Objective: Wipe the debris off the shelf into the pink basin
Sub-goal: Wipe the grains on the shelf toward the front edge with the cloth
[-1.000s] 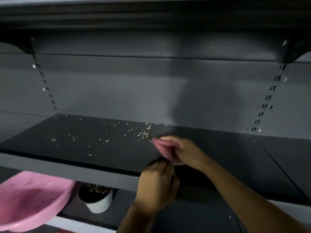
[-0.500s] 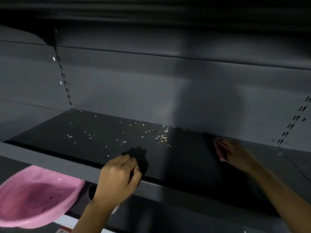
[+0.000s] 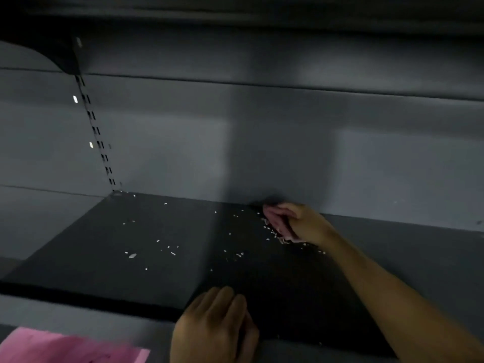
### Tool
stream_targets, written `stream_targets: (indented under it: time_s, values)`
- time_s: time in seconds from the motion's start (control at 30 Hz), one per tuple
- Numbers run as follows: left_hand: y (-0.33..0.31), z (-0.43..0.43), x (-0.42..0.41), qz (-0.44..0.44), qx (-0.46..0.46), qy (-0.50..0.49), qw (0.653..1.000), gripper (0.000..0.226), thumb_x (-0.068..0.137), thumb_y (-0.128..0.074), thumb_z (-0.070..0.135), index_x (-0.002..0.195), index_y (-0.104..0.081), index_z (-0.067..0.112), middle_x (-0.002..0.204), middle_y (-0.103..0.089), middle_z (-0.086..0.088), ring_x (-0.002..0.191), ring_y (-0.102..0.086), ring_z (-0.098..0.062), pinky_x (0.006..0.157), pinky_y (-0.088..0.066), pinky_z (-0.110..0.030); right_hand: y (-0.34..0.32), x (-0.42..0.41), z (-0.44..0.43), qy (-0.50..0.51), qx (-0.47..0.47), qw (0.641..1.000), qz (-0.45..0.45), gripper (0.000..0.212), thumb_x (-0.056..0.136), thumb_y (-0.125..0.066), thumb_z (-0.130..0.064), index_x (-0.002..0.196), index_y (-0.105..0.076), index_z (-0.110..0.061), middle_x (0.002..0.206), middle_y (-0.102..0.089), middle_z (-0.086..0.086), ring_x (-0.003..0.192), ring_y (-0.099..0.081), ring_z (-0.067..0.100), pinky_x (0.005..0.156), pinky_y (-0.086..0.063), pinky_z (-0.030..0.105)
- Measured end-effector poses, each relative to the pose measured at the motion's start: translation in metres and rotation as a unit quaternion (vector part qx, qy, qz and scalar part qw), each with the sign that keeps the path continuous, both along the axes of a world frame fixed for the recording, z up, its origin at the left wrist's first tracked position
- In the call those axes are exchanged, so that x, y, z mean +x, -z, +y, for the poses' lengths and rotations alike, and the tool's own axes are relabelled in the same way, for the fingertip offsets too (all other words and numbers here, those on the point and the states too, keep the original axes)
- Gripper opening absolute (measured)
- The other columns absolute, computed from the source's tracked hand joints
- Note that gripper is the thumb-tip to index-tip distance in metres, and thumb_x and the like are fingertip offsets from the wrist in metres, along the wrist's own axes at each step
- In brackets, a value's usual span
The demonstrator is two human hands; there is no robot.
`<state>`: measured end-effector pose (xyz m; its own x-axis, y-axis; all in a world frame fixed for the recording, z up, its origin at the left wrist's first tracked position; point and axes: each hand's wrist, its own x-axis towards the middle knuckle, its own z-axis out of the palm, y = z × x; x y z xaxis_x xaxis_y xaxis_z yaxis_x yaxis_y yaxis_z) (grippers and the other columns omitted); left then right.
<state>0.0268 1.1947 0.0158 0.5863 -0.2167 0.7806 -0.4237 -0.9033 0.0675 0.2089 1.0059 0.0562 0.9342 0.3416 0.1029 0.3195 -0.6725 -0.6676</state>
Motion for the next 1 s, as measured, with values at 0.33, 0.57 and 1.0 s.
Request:
stream_targets:
  time_s: [0.33,0.57,1.0]
  values:
    - [0.003,-0.002,0.0,0.016,-0.011,0.017,1.0,0.02,0.067,-0.049,0.018,0.048,-0.052,0.014,0.051,-0.048,-0.003,0.042,-0.045,-0.02,0.041,-0.042,-0.024,-0.02,-0.076,-0.107,0.172,-0.137,0.974,0.052,0.033,0.094,-0.046,-0.012,0.125,-0.054,-0.017,0.131,-0.057,0.011,0.117,-0.055,0.029,0.1,-0.041,0.034]
    - [0.004,-0.004,0.0,0.009,-0.012,0.0,1.0,0.02,0.068,-0.048,0.018,0.049,-0.053,0.014,0.052,-0.049,-0.003,0.043,-0.046,-0.02,0.045,-0.04,-0.028,0.01,-0.081,-0.049,0.092,-0.208,0.974,-0.022,0.065,0.087,-0.055,-0.009,0.143,-0.025,-0.02,0.153,-0.027,0.008,0.14,-0.027,0.022,0.115,-0.013,0.027]
    - [0.003,0.003,-0.004,0.001,-0.002,0.04,0.999,0.019,0.068,-0.052,0.017,0.049,-0.05,0.012,0.052,-0.045,-0.004,0.044,-0.042,-0.023,0.043,-0.04,-0.027,-0.03,-0.098,-0.034,-0.083,0.042,0.992,-0.081,0.051,0.083,-0.052,0.011,0.095,-0.069,-0.036,0.107,-0.065,-0.024,0.099,-0.06,-0.011,0.088,-0.045,0.006]
